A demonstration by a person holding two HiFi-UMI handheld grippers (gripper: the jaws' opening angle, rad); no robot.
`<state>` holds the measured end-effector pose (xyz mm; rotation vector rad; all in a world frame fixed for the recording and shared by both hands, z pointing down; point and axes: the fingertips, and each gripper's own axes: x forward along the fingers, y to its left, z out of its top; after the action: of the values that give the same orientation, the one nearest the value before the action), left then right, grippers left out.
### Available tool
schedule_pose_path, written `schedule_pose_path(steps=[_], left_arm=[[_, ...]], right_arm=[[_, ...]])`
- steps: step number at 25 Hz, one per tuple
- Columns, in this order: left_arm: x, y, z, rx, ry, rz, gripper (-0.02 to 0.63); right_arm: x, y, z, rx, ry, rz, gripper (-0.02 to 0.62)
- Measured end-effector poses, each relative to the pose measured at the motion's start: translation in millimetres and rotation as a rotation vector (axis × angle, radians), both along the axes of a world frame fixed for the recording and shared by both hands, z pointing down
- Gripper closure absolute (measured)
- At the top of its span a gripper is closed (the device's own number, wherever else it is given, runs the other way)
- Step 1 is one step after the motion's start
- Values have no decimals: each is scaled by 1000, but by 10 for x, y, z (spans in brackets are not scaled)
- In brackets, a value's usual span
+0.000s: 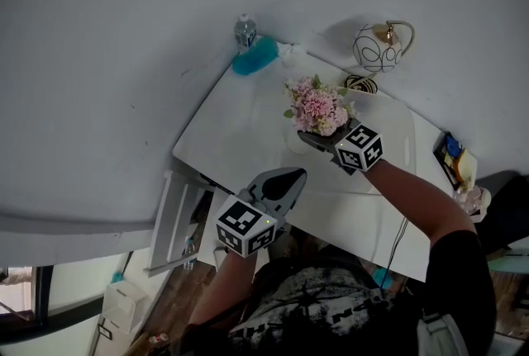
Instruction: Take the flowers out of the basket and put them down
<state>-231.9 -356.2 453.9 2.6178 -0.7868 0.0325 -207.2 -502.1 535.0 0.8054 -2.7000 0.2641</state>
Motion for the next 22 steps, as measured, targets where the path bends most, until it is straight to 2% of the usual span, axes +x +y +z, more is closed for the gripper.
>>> schedule_pose_path(steps=[5,11,22], left_arm=[[-3,28,37,-13,8,-3,589],[-25,-7,32,-9,3,-4,589],[-8,-15,-5,0,5,-3,589]], right_arm=[[-105,-63,-25,-1,-40,0,256],[-144,-60,-31,51,-10,-21,258],[-113,-18,-138,52,-6,-54,262]])
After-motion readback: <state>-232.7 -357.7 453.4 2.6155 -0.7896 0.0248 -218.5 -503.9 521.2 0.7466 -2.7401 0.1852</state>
